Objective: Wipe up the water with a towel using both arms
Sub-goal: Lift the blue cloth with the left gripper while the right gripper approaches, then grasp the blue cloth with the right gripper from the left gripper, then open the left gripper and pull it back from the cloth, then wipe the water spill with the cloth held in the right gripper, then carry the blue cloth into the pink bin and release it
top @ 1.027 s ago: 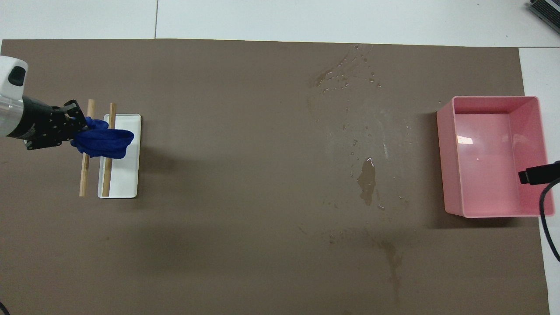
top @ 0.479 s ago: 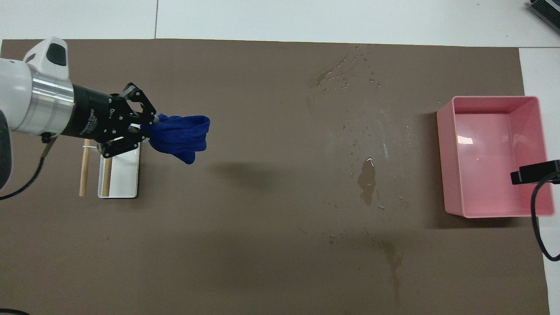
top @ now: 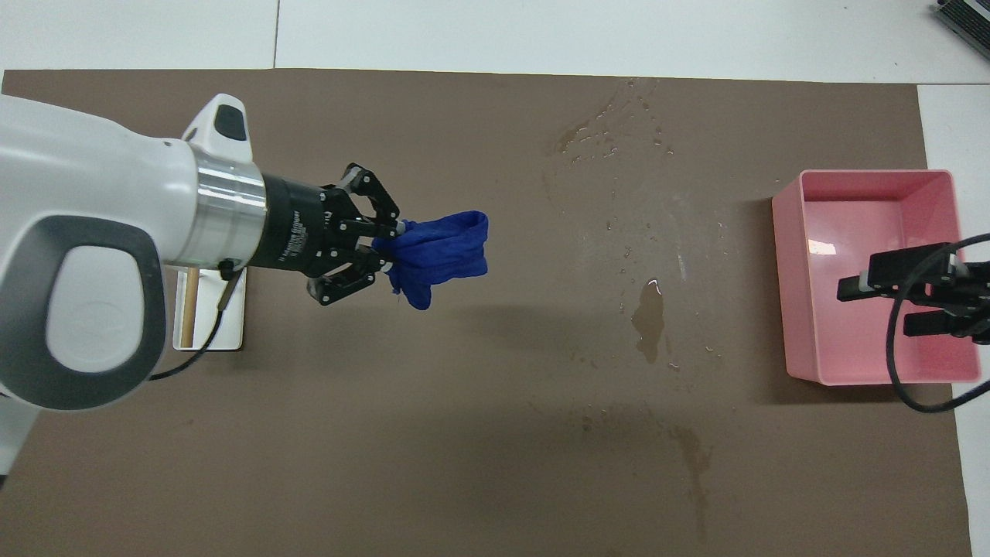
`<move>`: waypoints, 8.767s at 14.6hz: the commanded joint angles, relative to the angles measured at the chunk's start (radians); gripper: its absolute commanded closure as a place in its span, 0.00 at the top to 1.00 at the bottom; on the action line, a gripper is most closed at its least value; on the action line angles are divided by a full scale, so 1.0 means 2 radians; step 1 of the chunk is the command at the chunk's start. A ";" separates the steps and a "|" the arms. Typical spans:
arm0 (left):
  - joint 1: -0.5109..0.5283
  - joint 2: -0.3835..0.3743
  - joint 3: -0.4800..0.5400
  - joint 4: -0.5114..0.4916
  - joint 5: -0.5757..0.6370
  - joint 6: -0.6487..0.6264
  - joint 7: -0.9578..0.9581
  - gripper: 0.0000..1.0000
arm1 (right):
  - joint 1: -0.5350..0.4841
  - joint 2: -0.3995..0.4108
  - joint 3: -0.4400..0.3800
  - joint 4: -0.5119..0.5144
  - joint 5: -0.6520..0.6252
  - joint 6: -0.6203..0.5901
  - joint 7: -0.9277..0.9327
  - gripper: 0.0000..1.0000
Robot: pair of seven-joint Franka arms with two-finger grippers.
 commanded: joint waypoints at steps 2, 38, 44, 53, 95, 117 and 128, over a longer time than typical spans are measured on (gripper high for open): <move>-0.080 -0.028 0.008 -0.056 -0.027 0.139 -0.102 0.00 | 0.045 -0.016 0.002 -0.029 0.059 0.058 0.186 1.00; -0.208 -0.019 0.009 -0.062 -0.054 0.334 -0.283 1.00 | 0.164 -0.006 0.004 -0.175 0.187 0.284 0.292 0.00; -0.146 -0.018 0.014 -0.047 0.114 0.238 -0.253 1.00 | 0.163 -0.006 0.003 -0.175 0.114 0.244 0.203 0.00; -0.055 -0.009 0.015 -0.012 0.229 0.099 0.153 1.00 | 0.141 0.028 0.003 -0.194 -0.107 0.215 -0.131 0.00; 0.056 -0.039 0.087 0.060 0.348 -0.233 0.605 1.00 | 0.135 0.255 0.035 -0.109 0.100 0.323 -0.032 0.00; 0.056 -0.039 0.087 0.060 0.348 -0.233 0.605 1.00 | 0.100 0.261 0.035 -0.046 -0.251 0.378 -0.394 0.00; 0.056 -0.039 0.087 0.060 0.348 -0.233 0.605 1.00 | 0.112 0.123 0.057 0.077 -0.173 0.011 -0.244 0.00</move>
